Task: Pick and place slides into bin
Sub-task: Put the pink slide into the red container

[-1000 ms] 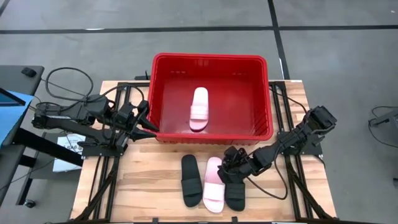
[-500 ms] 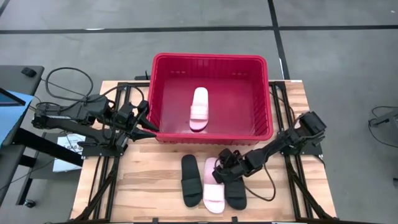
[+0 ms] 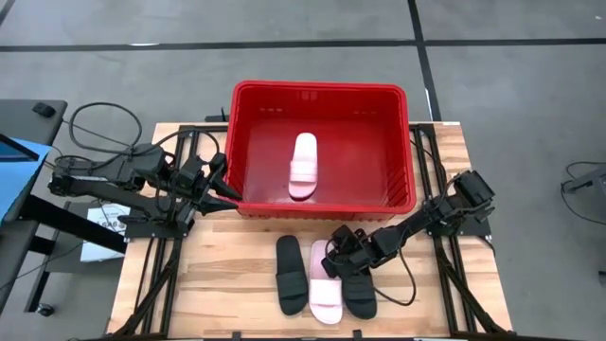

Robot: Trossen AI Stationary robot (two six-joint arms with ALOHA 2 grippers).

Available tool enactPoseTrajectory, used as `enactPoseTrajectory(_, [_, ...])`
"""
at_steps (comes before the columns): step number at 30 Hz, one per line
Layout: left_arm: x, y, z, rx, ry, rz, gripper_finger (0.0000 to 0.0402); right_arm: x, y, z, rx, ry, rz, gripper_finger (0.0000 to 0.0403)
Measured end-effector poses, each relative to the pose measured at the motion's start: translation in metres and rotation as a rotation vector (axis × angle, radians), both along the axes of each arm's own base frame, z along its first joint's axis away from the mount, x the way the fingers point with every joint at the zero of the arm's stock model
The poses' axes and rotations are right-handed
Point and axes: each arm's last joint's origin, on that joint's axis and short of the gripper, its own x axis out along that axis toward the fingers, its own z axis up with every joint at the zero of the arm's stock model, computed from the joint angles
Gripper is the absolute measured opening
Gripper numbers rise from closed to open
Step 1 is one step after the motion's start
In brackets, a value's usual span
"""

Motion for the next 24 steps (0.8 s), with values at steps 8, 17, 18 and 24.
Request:
enactPoseTrajectory(8, [0.000, 0.000, 0.000, 0.000, 0.003, 0.000, 0.0091, 0.000, 0.000, 0.000, 0.001, -0.004, -0.013, 0.0025])
enactPoseTrajectory(17, [0.000, 0.000, -0.002, 0.002, 0.022, 0.006, 0.0091, 0.001, 0.000, 0.001, 0.005, -0.017, -0.054, 0.0009])
enactPoseTrajectory(18, [0.000, 0.000, -0.003, 0.003, 0.029, 0.006, 0.0091, 0.002, 0.001, 0.002, 0.003, -0.015, -0.054, 0.0009])
enactPoseTrajectory(24, [0.000, 0.000, -0.003, 0.003, 0.029, 0.007, 0.0091, 0.009, 0.004, 0.013, -0.031, 0.003, -0.055, 0.0008])
